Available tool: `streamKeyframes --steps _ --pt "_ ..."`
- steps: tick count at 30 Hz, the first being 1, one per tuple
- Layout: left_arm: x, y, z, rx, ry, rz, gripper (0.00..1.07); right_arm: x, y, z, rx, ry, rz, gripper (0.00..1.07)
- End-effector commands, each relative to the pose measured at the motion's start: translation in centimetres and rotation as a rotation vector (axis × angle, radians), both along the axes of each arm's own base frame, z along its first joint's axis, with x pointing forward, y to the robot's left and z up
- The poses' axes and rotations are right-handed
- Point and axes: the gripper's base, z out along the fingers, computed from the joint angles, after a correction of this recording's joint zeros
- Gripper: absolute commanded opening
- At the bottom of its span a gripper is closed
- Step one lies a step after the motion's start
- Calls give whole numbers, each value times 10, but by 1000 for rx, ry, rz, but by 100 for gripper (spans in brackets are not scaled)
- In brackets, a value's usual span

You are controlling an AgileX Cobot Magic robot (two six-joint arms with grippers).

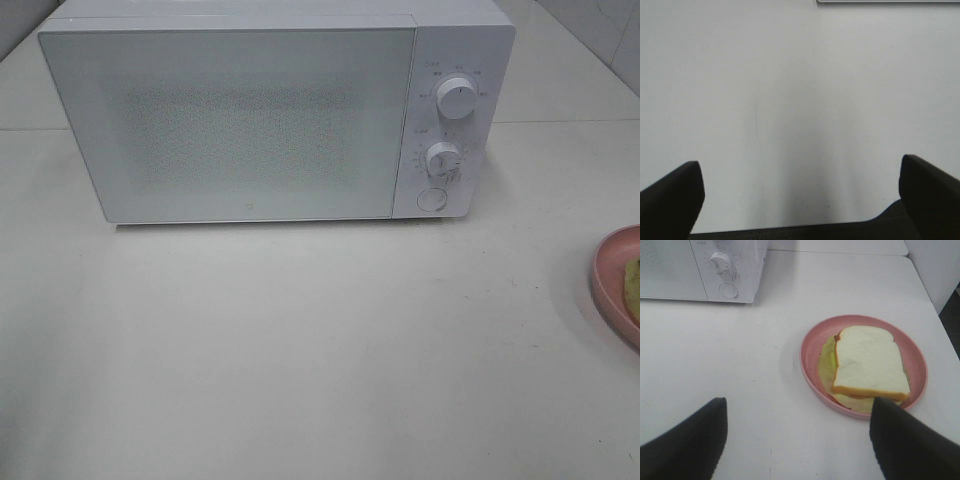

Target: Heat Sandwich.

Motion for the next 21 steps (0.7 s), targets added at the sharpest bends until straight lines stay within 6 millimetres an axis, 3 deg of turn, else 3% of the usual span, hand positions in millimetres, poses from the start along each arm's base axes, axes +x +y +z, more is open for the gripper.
streamKeyframes --steps 1,10,21 --pt "-12 0 1 1 -59 8 100 -4 -1 0 -9 -29 -4 76" --pt "-41 -2 6 -10 -252 3 100 -4 -1 0 -9 -29 -4 76" --pt "-62 -2 6 -5 -383 1 100 -4 -1 0 -9 -29 -4 76"
